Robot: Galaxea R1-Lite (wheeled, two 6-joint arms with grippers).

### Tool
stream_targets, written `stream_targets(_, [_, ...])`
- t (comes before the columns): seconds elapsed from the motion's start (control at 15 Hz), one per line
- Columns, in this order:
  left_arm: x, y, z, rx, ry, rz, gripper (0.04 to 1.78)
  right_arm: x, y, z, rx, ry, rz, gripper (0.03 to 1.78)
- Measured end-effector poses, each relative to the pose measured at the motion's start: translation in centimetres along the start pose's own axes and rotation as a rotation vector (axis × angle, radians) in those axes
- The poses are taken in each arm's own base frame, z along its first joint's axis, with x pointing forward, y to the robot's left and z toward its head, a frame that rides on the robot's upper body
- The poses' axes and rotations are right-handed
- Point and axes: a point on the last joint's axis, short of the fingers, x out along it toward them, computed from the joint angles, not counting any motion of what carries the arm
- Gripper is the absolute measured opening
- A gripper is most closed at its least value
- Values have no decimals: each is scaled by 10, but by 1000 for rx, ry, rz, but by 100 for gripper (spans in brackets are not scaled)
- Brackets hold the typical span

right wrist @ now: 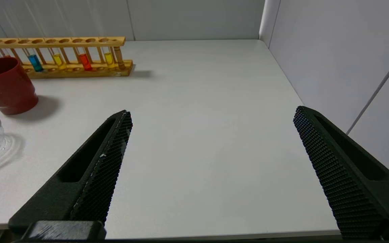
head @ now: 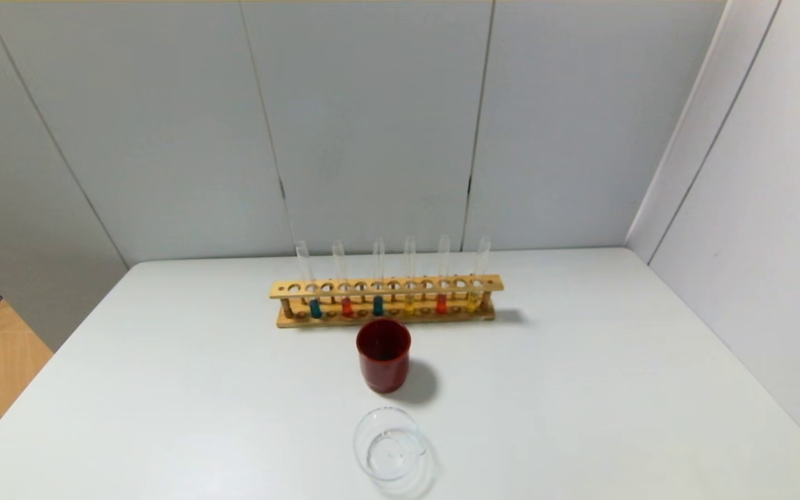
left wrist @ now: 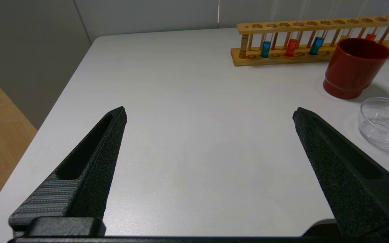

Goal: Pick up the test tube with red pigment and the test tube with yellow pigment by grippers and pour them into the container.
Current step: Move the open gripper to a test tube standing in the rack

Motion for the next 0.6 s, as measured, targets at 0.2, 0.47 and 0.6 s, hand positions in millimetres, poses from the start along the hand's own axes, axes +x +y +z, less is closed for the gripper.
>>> stream_targets(0.2, [0, 0, 0, 0, 0, 0, 174, 0, 0, 0, -3, -4, 0, 174])
stream_targets(0.47, [0, 0, 0, -1, 0, 0, 174, -5, 1, 14, -25, -40, 34, 174])
stream_targets(0.6, [0, 0, 0, 0, 0, 0, 174, -14, 2, 40, -28, -86, 85, 174])
